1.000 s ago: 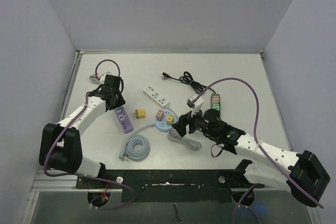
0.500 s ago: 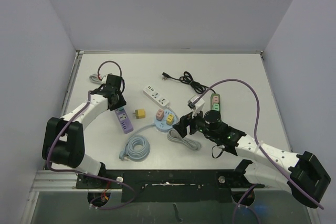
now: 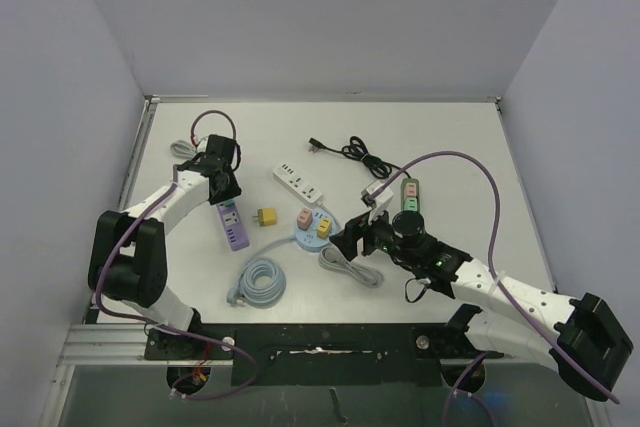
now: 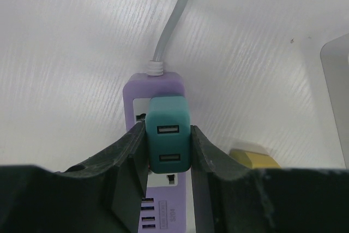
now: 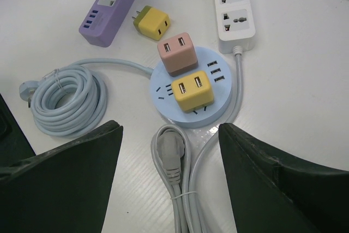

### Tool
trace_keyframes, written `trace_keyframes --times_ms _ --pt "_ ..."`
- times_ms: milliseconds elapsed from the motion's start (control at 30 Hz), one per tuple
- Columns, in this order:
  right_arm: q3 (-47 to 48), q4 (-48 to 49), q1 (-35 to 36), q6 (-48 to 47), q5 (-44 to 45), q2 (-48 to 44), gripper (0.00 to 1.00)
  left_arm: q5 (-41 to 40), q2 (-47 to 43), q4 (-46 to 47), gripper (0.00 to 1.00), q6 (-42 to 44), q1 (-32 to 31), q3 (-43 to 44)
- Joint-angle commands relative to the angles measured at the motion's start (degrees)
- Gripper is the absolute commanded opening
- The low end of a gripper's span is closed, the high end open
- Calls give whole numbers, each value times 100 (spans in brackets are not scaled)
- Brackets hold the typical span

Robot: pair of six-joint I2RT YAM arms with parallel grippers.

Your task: Insert the plug

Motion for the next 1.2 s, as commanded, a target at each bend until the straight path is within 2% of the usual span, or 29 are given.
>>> trace_keyframes --times_ms 0,200,400,600,667,833,967,1167 --pt "52 304 -35 6 161 -260 72 175 519 -329 7 116 29 21" --pt "36 278 -34 14 164 -292 72 395 958 -774 5 427 36 262" --pt "42 237 -46 -3 176 -304 72 535 1324 -832 3 519 33 132" --pt "68 118 -42 0 217 -382 73 598 1261 -867 4 523 34 194" --pt "85 75 -44 16 248 -402 73 620 1098 -960 11 587 29 343" --pt "358 -400 -47 158 780 -327 74 759 660 -1175 37 819 29 920" --pt "582 -739 -49 350 1077 -218 74 776 275 -1074 52 838 33 1044" --pt "1089 -1374 -107 694 1403 -15 76 1061 -535 -681 56 856 29 710"
